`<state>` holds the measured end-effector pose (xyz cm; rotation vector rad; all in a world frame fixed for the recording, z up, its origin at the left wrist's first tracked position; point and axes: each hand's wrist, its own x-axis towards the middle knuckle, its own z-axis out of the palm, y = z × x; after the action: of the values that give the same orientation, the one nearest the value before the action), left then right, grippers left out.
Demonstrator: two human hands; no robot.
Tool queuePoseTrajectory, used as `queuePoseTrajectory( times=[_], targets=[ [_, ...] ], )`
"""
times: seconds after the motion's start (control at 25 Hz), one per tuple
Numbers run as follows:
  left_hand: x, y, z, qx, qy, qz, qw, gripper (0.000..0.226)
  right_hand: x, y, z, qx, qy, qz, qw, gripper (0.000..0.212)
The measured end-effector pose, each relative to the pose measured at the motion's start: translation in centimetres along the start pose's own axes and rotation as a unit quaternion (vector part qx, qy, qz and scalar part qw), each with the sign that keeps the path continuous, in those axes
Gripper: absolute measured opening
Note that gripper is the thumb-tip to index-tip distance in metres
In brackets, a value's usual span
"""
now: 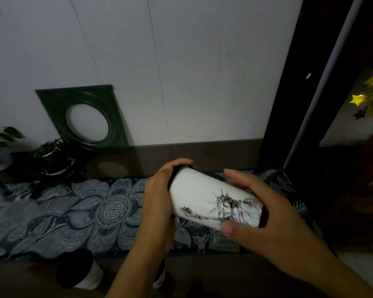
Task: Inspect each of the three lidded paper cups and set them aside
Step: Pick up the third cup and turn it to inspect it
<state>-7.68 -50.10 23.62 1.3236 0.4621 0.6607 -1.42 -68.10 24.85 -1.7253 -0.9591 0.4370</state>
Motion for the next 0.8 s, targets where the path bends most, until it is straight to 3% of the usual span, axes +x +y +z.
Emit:
queuePoseTrajectory(
  times=[0.04,0.08,0.12,0.16,0.2,0.28,0.36,0.44,0.56,0.68,0.8],
  targets=[
    [0.0,0.1,0.0,-0.007,0.007,-0.022,1.000,0.042,0.2,0.3,-0.2,-0.205,0.016,-0.091,0.974,0.074],
    [-0.1,0.1,0.0,-0.012,0.011,-0.038,0.999,0.046,0.4,0.7,-0.3,-0.351,0.041,-0.171,0.920,0.073],
    [-0.1,0.2,0.0,-0.015,0.012,-0.045,0.999,0.047,0.5,1.4,-0.6,-0.413,0.054,-0.223,0.881,0.072],
    [-0.2,0.2,0.0,-0.015,0.013,-0.043,0.999,0.048,0.5,1.9,-0.7,-0.413,0.060,-0.234,0.878,0.071],
    [-0.3,0.2,0.1,-0.012,0.012,-0.034,0.999,0.047,0.4,2.0,-0.6,-0.365,0.068,-0.216,0.903,0.068],
    [-0.6,0.1,0.3,-0.001,0.007,-0.003,1.000,0.044,0.3,0.9,0.0,-0.111,0.080,-0.088,0.987,0.053],
    [-0.8,0.1,0.4,0.008,0.000,0.028,1.000,0.041,0.3,0.7,0.6,0.120,0.071,0.038,0.989,0.042],
    [-1.2,-0.1,0.6,-0.015,-0.006,0.011,1.000,0.040,0.5,0.3,0.2,0.123,0.089,0.064,0.986,0.041],
    [-1.7,0.5,1.1,-0.125,-0.032,-0.172,0.977,0.035,1.0,-1.0,-1.4,0.065,0.107,-0.053,0.991,0.047],
    [-2.4,1.4,2.0,-0.194,-0.137,-0.389,0.890,0.043,2.6,-2.2,-2.7,0.061,0.025,-0.199,0.978,0.061],
    [-3.1,1.3,2.5,-0.236,-0.197,-0.460,0.833,0.056,4.3,-3.1,-2.6,0.181,-0.041,-0.245,0.952,0.062]
  ],
)
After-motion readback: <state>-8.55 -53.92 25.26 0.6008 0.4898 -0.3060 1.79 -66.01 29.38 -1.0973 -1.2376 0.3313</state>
